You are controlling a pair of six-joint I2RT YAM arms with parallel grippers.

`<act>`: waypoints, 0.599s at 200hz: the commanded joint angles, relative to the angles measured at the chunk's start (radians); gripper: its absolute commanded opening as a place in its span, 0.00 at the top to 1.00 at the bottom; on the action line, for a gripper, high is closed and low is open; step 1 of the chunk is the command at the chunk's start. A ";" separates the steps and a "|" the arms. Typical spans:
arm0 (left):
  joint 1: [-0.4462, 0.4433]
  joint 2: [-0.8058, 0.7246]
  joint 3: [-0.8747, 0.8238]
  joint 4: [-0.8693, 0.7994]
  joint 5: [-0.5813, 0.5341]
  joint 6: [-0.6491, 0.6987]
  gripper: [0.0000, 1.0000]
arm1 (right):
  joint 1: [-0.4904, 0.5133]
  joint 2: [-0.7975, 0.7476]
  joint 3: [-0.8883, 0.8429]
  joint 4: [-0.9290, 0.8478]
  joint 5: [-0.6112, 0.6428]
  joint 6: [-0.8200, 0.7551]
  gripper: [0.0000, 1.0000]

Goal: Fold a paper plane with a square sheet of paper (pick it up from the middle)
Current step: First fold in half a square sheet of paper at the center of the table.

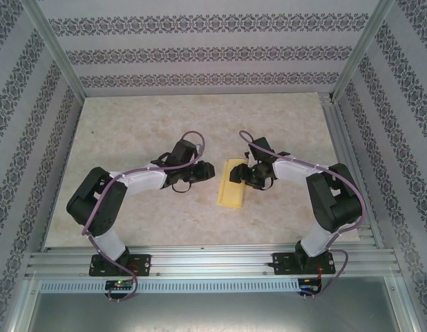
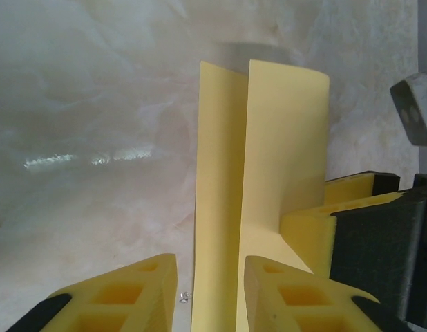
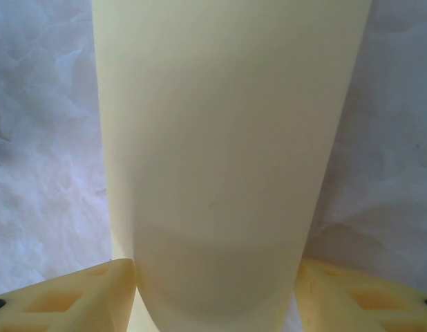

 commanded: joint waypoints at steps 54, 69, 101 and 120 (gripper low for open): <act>-0.041 0.091 0.045 0.132 0.103 -0.081 0.63 | -0.008 -0.011 0.000 0.054 -0.004 0.046 0.36; -0.044 0.095 0.039 0.143 0.111 -0.088 0.62 | -0.014 -0.013 -0.006 0.060 -0.010 0.051 0.36; -0.046 0.110 0.037 0.158 0.136 -0.098 0.62 | -0.019 -0.016 -0.022 0.087 -0.030 0.064 0.36; -0.047 0.104 0.024 0.167 0.135 -0.097 0.63 | -0.022 -0.016 -0.023 0.088 -0.033 0.067 0.38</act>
